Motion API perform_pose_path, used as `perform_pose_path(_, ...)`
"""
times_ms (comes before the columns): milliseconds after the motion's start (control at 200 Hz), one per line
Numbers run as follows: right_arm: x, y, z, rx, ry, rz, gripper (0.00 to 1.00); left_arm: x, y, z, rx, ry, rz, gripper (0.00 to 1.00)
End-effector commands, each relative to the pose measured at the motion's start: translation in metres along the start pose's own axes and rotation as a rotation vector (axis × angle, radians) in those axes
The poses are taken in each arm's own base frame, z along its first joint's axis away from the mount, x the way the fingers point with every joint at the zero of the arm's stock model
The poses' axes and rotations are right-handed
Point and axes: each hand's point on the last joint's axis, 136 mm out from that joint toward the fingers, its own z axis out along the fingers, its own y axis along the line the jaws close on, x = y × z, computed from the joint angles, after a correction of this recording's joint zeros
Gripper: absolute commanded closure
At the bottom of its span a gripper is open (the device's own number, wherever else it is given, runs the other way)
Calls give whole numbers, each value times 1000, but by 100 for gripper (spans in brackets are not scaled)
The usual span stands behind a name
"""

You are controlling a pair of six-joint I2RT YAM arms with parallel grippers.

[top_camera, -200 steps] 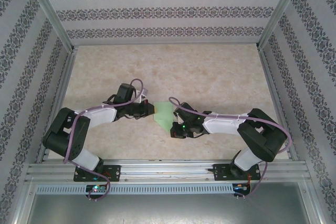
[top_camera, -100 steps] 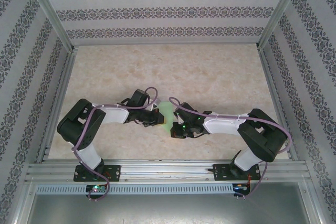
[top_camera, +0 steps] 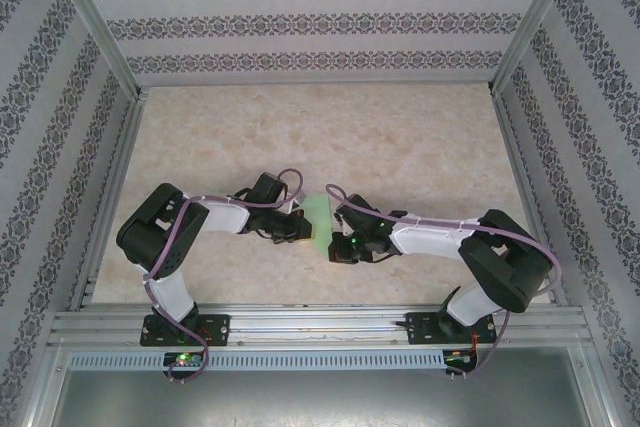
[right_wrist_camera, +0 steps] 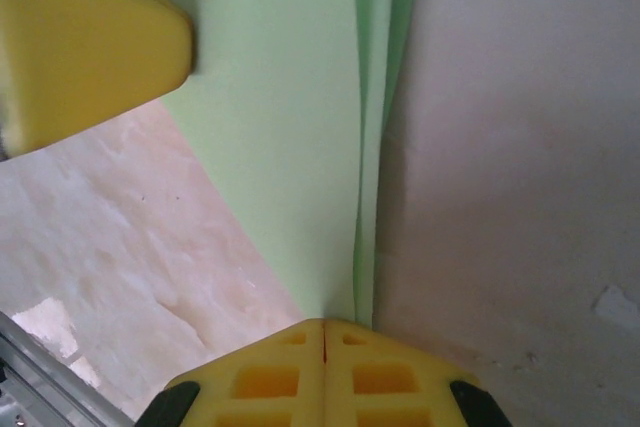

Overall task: Fold a paper plane with a square sheet of paper (fold left side to right side)
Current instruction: Third fold the triangle at the center of the table.

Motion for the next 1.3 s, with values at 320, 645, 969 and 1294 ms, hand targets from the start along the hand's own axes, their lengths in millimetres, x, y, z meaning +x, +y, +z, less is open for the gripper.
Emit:
perform_pose_path(320,-31,32,1,-57,-72,-15,100,15,30,5,-125,44,-29,100)
perform_pose_path(645,-39,38,16,-53,-62,-17,100,15,29,5,-122,42,-33,100)
perform_pose_path(969,-22,12,31,13,-6,35,100,16,35,4,-157,49,-43,100)
perform_pose_path(1294,11,-12,27,75,64,62,100,18,50,4,-231,64,-66,100)
